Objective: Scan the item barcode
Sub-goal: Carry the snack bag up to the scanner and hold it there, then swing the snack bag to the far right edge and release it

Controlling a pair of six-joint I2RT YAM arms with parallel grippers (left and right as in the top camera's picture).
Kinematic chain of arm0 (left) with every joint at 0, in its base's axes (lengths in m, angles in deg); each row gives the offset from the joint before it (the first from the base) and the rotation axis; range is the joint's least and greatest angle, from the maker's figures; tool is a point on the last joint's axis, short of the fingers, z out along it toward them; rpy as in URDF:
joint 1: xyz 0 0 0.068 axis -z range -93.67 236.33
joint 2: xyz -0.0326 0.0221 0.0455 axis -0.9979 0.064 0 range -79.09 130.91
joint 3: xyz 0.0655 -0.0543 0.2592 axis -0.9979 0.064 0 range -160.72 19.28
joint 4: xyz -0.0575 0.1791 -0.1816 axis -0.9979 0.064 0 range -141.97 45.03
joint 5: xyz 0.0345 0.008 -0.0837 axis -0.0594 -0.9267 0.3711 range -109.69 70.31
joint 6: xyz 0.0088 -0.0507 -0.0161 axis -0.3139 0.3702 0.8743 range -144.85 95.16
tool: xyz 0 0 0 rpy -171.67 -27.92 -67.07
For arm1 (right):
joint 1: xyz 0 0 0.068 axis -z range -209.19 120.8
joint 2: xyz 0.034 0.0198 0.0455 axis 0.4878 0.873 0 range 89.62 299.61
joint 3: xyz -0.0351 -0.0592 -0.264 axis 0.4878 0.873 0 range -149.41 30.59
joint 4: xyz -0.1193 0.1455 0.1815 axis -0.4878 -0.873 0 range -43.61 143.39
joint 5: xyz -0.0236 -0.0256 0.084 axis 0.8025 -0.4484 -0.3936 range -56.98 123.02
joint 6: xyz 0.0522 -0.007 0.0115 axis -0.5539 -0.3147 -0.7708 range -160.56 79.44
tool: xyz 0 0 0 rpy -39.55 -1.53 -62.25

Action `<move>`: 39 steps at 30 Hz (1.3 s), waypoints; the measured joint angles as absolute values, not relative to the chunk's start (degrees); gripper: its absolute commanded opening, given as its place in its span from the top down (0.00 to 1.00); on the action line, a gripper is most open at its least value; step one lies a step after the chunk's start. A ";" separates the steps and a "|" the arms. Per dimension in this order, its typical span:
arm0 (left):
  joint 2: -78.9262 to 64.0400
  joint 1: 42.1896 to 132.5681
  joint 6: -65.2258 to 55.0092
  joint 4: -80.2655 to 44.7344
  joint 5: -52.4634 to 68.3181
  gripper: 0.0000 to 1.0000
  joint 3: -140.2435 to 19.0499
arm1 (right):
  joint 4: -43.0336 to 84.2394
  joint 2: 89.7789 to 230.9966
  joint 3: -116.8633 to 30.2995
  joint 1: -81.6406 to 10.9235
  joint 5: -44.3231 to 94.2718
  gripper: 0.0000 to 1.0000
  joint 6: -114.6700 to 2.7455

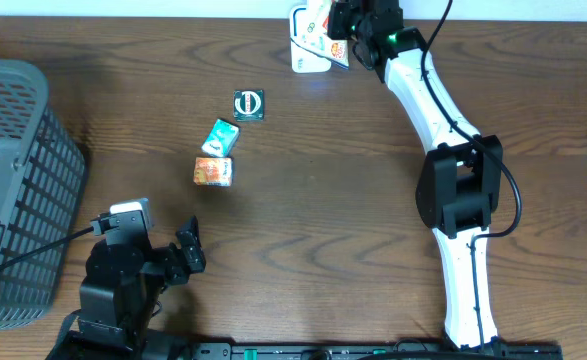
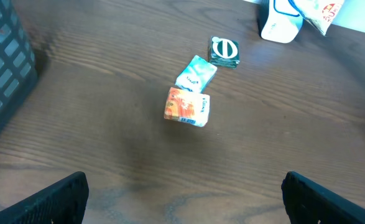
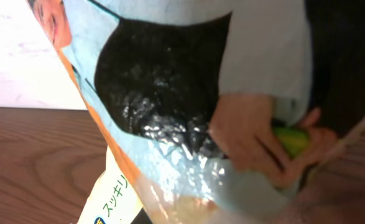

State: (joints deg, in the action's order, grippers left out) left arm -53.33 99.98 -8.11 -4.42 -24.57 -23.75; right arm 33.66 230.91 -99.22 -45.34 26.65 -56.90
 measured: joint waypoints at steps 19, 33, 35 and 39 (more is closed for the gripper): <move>-53.31 99.98 -8.11 -4.40 -24.57 0.02 -23.75 | 23.21 227.98 -99.55 -35.02 27.11 0.98 -58.41; -53.33 99.98 -8.11 -4.42 -24.57 0.02 -23.75 | 0.00 223.32 -99.99 -9.47 40.07 0.98 -63.92; -53.31 99.98 -8.11 -4.40 -24.57 0.02 -23.75 | -0.33 223.32 -99.99 -7.33 39.89 0.98 -64.53; -53.33 99.98 -8.09 -4.42 -24.57 0.02 -23.75 | -1.59 223.32 -99.99 -3.48 39.00 0.98 -65.58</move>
